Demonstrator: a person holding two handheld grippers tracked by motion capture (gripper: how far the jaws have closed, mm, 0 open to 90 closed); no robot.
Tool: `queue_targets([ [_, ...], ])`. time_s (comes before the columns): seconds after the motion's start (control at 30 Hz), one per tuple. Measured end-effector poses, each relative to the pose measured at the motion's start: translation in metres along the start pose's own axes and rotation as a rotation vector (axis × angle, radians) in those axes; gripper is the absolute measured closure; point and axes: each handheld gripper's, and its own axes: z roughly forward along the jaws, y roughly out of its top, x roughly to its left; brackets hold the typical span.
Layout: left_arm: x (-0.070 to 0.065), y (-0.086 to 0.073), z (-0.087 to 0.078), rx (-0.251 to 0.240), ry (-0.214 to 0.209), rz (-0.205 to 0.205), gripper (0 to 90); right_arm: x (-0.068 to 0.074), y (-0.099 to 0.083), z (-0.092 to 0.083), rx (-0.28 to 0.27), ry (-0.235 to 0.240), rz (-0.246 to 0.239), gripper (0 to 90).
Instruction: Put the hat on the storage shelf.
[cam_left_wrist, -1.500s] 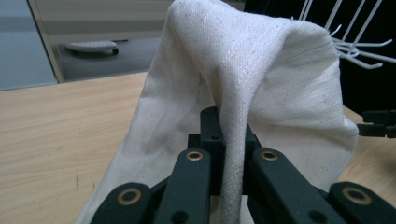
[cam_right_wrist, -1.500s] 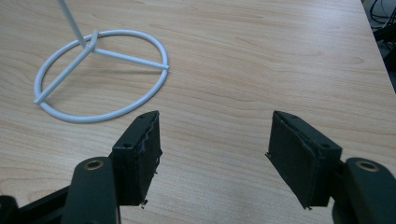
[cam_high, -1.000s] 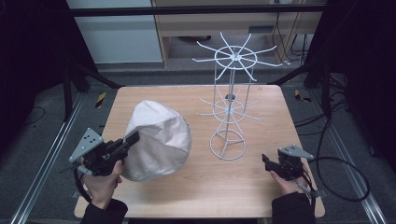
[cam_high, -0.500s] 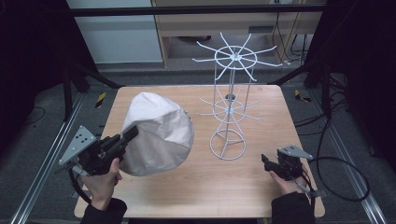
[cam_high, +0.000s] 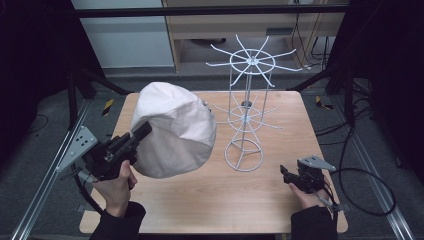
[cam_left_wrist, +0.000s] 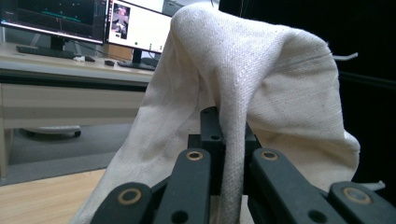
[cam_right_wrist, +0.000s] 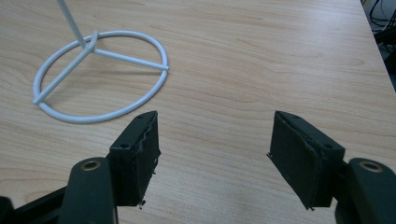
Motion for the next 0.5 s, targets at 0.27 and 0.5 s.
queue_targets([
  [0.27,0.000,0.011,0.007,-0.056,-0.017,-0.033,87.9,-0.001,-0.001,0.001,-0.008,0.003,0.002,32.1],
  [0.5,-0.001,0.023,0.010,-0.110,-0.039,-0.071,87.9,0.000,-0.001,0.001,-0.011,0.006,0.005,31.7],
])
